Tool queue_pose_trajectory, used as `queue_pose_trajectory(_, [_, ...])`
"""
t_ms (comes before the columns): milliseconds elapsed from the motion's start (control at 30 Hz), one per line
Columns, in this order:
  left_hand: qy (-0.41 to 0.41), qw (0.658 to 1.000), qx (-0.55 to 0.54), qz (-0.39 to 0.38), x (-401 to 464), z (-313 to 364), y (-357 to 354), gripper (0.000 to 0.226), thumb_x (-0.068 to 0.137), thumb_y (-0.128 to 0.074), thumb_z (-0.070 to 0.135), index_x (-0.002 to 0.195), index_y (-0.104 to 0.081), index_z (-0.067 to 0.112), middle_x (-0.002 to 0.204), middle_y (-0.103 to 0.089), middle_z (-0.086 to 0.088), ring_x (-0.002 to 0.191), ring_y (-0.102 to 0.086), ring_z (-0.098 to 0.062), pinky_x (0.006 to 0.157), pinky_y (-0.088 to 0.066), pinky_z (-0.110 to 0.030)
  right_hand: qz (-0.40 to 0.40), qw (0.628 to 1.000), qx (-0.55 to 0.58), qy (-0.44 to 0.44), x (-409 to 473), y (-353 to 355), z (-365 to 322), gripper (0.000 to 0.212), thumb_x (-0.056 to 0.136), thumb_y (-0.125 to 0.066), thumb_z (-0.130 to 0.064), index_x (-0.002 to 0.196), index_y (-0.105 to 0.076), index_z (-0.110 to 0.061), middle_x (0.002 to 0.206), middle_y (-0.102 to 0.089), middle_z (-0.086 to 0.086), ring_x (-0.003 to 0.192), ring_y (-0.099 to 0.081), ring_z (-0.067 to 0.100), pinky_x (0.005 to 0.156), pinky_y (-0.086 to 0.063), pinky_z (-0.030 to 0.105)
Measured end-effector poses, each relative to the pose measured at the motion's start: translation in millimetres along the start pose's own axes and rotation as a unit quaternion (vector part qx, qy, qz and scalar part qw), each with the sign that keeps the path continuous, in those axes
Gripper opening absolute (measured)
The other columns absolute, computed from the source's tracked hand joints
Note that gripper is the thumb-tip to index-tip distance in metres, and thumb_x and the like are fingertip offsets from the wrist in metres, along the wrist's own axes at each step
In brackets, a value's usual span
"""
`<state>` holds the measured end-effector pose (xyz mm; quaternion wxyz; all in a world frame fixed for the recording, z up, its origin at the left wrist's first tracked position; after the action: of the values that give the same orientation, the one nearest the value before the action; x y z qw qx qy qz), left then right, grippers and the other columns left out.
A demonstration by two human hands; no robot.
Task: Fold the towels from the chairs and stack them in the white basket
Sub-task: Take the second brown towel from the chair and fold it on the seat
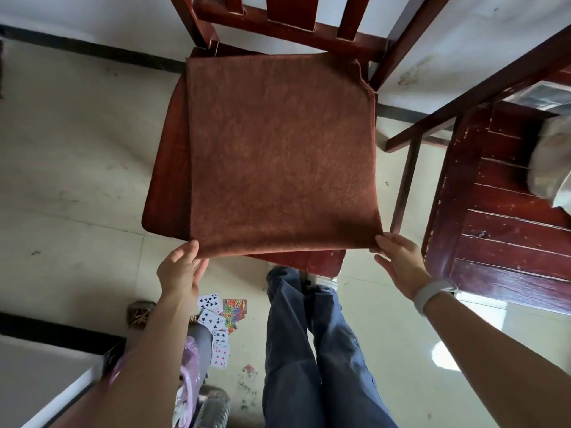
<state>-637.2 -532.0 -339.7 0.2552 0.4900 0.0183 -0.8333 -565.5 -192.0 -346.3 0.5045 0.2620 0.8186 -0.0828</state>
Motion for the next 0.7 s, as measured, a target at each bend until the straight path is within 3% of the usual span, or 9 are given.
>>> queue_pose_trajectory(167, [-0.013, 1.0, 0.002, 0.022, -9.1, 3.2, 9.0, 0.024, 0.089, -0.057, 0.01, 0.112, -0.055, 0.006, 0.09, -0.063, -0.005, 0.095, -0.059, -0.017, 0.094, -0.044, -0.028, 0.001, 1.0, -0.017, 0.019, -14.5, 5.0, 3.7, 0.02, 0.089, -0.053, -0.005, 0.108, -0.057, -0.01, 0.077, -0.057, 0.005, 0.071, -0.053, 0.014, 0.069, -0.043, 0.021])
queue_pose_trajectory(233, [-0.015, 0.999, 0.009, 0.032, -14.1, 4.2, 16.0, 0.021, 0.089, -0.057, 0.01, 0.11, -0.056, 0.008, 0.091, -0.062, -0.005, 0.096, -0.058, -0.018, 0.096, -0.044, -0.029, -0.002, 0.999, -0.039, -0.007, -20.7, 5.7, 8.1, 0.011, 0.088, -0.054, -0.004, 0.095, -0.062, -0.003, 0.069, -0.054, 0.006, 0.063, -0.051, 0.011, 0.061, -0.041, 0.017])
queue_pose_trajectory(300, [-0.015, 0.998, 0.03, 0.052, -20.5, 1.5, 26.4, 0.025, 0.088, -0.058, 0.01, 0.113, -0.056, 0.005, 0.101, -0.061, -0.011, 0.096, -0.057, -0.019, 0.094, -0.044, -0.027, -0.004, 0.998, -0.03, -0.061, -29.4, 9.0, 16.2, 0.01, 0.087, -0.056, -0.003, 0.079, -0.061, -0.008, 0.063, -0.054, 0.004, 0.053, -0.053, 0.007, 0.051, -0.041, 0.013])
queue_pose_trajectory(367, [-0.003, 0.996, 0.062, 0.068, -30.4, -3.4, 39.2, 0.028, 0.088, -0.058, 0.01, 0.115, -0.055, 0.001, 0.105, -0.058, -0.016, 0.096, -0.056, -0.021, 0.084, -0.048, -0.023, -0.007, 0.994, -0.019, -0.111, -40.9, 13.7, 25.9, 0.014, 0.086, -0.056, -0.001, 0.074, -0.057, -0.009, 0.058, -0.056, 0.002, 0.043, -0.054, 0.004, 0.043, -0.039, 0.012])
queue_pose_trajectory(433, [0.024, 0.992, 0.1, 0.067, -40.2, -8.1, 51.7, 0.026, 0.088, -0.058, 0.008, 0.111, -0.056, -0.002, 0.103, -0.057, -0.017, 0.088, -0.058, -0.022, 0.063, -0.054, -0.014, -0.003, 0.988, -0.04, -0.148, -54.0, 17.9, 34.6, 0.016, 0.086, -0.054, 0.001, 0.072, -0.055, -0.006, 0.057, -0.054, 0.005, 0.038, -0.053, 0.004, 0.038, -0.037, 0.012])
queue_pose_trajectory(533, [0.078, 0.989, 0.109, 0.058, -55.6, -9.5, 66.2, 0.005, 0.089, -0.055, 0.005, 0.091, -0.057, 0.002, 0.089, -0.057, -0.012, 0.072, -0.054, -0.014, 0.045, -0.05, -0.01, 0.008, 0.985, -0.043, -0.169, -70.6, 21.6, 39.6, 0.014, 0.087, -0.052, 0.004, 0.074, -0.053, -0.002, 0.059, -0.05, 0.009, 0.032, -0.048, 0.005, 0.033, -0.032, 0.013])
queue_pose_trajectory(600, [0.077, 0.991, 0.099, 0.044, -64.4, -6.1, 70.2, 0.006, 0.089, -0.054, 0.006, 0.095, -0.055, 0.003, 0.082, -0.056, -0.007, 0.072, -0.054, -0.013, 0.045, -0.05, -0.01, 0.014, 0.988, -0.014, -0.155, -76.7, 21.4, 31.7, 0.012, 0.086, -0.05, 0.004, 0.078, -0.053, -0.004, 0.064, -0.05, 0.01, 0.033, -0.047, 0.006, 0.033, -0.032, 0.014])
queue_pose_trajectory(700, [0.027, 0.995, 0.099, 0.013, -71.6, 10.4, 64.1, 0.019, 0.09, -0.054, 0.007, 0.108, -0.053, 0.003, 0.09, -0.058, -0.011, 0.078, -0.057, -0.012, 0.055, -0.051, -0.01, 0.035, 0.994, 0.041, -0.099, -80.9, 16.8, 4.5, 0.017, 0.086, -0.052, 0.003, 0.08, -0.051, -0.012, 0.065, -0.05, 0.011, 0.038, -0.046, 0.01, 0.035, -0.035, 0.016])
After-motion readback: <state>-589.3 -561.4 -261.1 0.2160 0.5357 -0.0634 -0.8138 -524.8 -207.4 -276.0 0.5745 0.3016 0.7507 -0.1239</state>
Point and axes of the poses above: each hand's wrist, its own x-axis towards the middle knuckle, its own y-axis out of the back of the hand, z = x × y, the point moved 1 cm from there along x, towards the middle knuckle
